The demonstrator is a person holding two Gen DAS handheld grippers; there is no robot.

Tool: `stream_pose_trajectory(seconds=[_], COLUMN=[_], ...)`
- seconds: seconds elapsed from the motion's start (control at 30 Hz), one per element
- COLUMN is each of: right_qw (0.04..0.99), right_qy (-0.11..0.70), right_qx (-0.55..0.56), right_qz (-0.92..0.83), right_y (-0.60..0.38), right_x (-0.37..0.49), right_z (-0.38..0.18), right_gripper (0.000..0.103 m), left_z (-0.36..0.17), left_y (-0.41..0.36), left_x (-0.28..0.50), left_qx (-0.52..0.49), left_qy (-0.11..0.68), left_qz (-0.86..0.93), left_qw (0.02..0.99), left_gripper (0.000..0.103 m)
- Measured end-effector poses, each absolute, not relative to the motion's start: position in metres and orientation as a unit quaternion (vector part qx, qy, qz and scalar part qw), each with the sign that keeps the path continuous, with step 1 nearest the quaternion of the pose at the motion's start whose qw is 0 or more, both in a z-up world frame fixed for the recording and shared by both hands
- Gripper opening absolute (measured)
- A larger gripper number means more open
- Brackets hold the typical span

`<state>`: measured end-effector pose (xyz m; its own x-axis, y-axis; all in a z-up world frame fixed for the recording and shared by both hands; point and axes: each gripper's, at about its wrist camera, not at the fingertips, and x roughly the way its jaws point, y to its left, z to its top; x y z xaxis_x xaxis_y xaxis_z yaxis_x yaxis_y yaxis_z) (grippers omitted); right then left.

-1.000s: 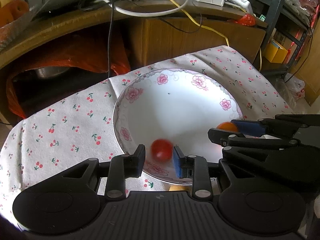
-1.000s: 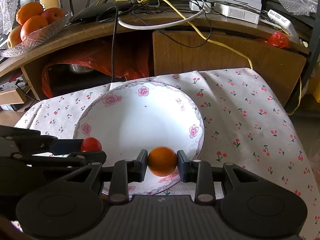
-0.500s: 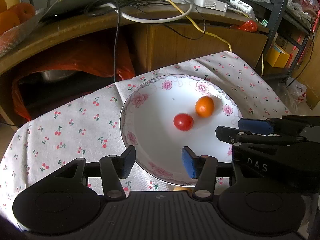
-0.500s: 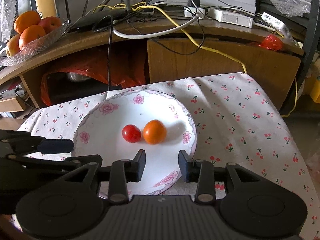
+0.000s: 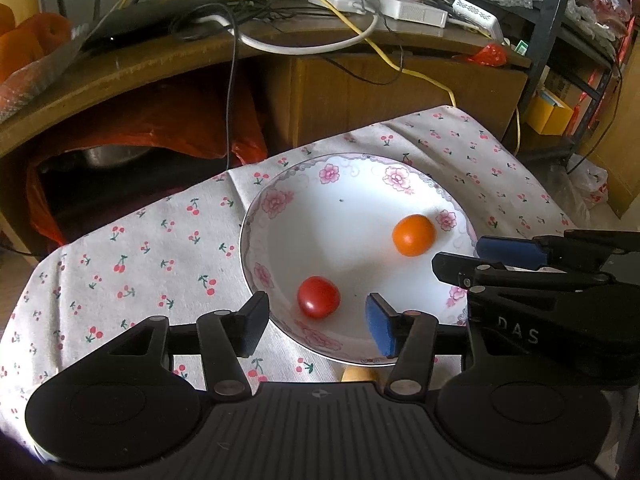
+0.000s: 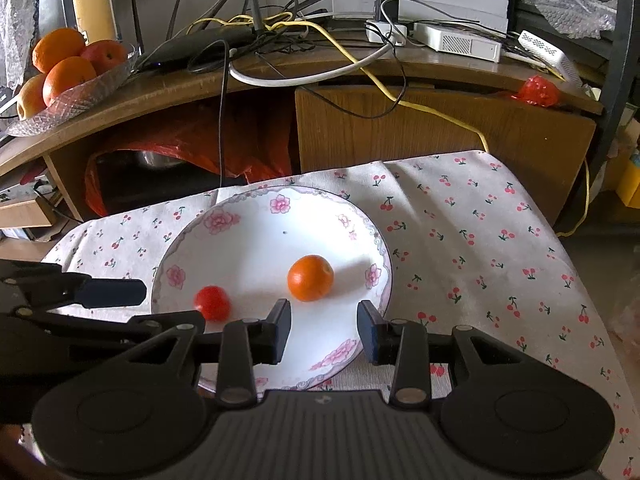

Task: Organize fruits
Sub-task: 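Withdraw both tools from the bowl toward the remaining fruit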

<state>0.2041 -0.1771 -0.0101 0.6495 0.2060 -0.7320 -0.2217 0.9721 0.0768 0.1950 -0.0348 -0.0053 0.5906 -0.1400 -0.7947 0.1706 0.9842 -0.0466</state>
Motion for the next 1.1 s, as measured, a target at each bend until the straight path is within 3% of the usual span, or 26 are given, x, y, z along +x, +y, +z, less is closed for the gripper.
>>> stream_pose_trajectory(seconds=[1.1], right_qw=[0.906], right_qy=[0.404], right_qx=[-0.013], right_qz=[0.125], right_y=[-0.184], right_x=[0.167], right_z=[-0.002], right_gripper=[0.036], left_z=[0.004], left_y=[-0.04], left_x=[0.16], left_qx=[0.034], left_qy=[0.435], left_qz=[-0.111], left_qw=[0.893], left_gripper=[0.068])
